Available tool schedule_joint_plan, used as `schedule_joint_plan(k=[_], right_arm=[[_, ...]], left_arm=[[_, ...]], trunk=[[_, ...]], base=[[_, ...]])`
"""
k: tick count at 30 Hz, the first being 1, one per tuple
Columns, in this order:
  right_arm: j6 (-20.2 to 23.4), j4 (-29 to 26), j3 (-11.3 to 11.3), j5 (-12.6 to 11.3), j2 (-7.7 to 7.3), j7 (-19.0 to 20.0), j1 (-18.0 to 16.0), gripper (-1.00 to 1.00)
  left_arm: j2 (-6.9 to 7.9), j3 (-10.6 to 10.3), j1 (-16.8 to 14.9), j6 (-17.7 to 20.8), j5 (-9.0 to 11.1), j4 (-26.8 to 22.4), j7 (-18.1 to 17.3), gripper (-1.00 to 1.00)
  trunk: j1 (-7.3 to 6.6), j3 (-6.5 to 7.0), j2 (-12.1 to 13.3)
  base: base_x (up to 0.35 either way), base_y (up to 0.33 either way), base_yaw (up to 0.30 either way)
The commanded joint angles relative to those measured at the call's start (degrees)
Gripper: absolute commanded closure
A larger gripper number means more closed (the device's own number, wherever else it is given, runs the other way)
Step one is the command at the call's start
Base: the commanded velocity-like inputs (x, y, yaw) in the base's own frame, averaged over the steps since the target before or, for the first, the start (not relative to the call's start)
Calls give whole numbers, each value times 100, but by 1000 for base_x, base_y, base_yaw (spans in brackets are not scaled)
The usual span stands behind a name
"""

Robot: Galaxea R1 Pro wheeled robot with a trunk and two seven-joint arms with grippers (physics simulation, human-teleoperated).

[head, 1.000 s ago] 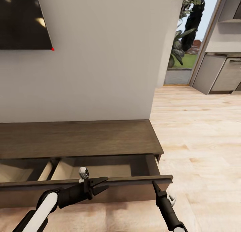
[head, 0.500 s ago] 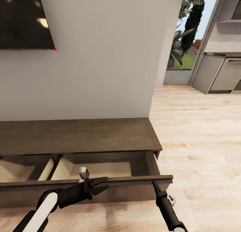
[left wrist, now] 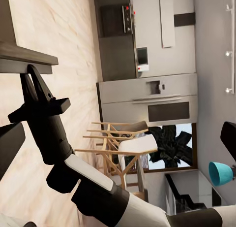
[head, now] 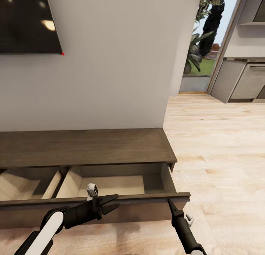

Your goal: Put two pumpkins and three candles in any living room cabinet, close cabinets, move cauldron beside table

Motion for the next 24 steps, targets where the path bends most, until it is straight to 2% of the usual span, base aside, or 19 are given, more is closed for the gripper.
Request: schedule_joint_plan(k=[1,24], right_arm=[[89,-10,49,-21,8,67,-3,100],[89,-14,51,-21,8,67,-4,100]], left_arm=[[3,-6,-5,20,3,4,-18,-100],[4,-6,-5,19,3,4,-19,-100]], trunk=[[-3,-4,-3],[-3,-4,-3]], base=[[-44,0,0],[-54,0,0]])
